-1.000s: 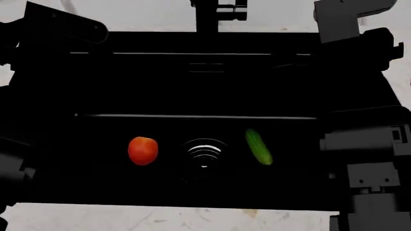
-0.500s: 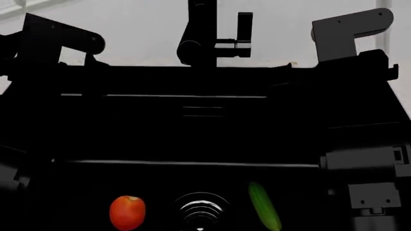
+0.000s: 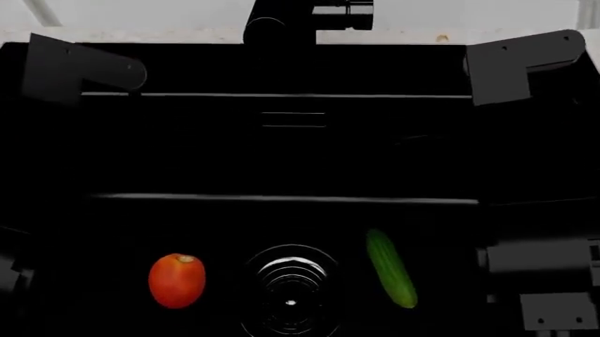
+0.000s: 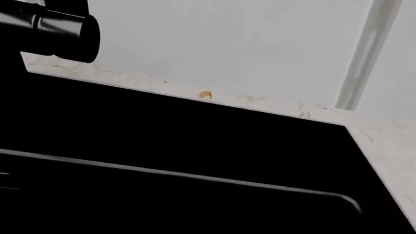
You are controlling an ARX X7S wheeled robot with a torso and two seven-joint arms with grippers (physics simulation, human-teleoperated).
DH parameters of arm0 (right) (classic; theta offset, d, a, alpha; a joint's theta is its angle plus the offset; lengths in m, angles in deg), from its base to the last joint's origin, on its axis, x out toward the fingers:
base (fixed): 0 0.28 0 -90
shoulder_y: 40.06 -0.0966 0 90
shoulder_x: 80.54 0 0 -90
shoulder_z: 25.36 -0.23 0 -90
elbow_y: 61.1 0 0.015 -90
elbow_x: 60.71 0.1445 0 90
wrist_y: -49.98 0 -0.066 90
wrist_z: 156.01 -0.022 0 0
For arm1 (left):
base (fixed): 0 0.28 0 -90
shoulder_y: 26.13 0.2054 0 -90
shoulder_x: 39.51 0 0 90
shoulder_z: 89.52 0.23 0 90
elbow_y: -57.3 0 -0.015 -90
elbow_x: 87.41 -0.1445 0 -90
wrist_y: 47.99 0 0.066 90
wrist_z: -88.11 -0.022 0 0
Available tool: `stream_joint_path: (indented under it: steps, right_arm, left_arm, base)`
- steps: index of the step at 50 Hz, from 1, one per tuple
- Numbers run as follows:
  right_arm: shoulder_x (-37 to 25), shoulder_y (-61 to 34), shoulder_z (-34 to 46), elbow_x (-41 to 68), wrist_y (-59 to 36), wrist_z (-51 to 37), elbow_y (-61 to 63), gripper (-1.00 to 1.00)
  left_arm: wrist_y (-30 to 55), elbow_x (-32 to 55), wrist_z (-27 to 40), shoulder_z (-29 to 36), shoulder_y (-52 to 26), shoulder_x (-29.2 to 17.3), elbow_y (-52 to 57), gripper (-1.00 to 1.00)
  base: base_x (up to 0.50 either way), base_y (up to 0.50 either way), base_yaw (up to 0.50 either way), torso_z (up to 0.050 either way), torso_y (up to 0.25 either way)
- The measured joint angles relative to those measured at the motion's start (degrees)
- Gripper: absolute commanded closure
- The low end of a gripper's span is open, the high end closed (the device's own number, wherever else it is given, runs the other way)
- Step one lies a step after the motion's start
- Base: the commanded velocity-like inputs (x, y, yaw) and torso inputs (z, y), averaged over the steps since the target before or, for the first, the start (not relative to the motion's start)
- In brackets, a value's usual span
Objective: Pick the vegetables from the sink and place them on the cutting board.
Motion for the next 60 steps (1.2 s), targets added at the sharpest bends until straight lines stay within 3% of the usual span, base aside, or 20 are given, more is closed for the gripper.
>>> stream_joint_path:
  steps: [10, 37, 60]
  right_arm:
    - [-2.21, -1.41, 2.45, 1.33, -8.19, 3.47, 6.04, -1.0]
    - [-6.1, -6.81, 8.05, 5.97, -34.01, 10.37, 18.91, -1.0]
    - [-7.69, -6.22, 7.74, 11.86, -40.4, 9.0, 22.34, -1.0]
  left_arm:
    - [0.83, -1.62, -3.51, 5.88, -0.65, -1.52, 0.13, -1.0]
    - [19.26, 3.3, -22.22, 16.33, -1.94, -8.17, 13.48, -1.0]
    - [29.79, 8.87, -31.25, 21.06, -1.58, -12.49, 26.31, -1.0]
  base:
    - [0.0, 0.0, 0.0, 0.0, 0.0]
    - [0.0, 0.0, 0.0, 0.0, 0.0]
    - [0.0, 0.0, 0.0, 0.0, 0.0]
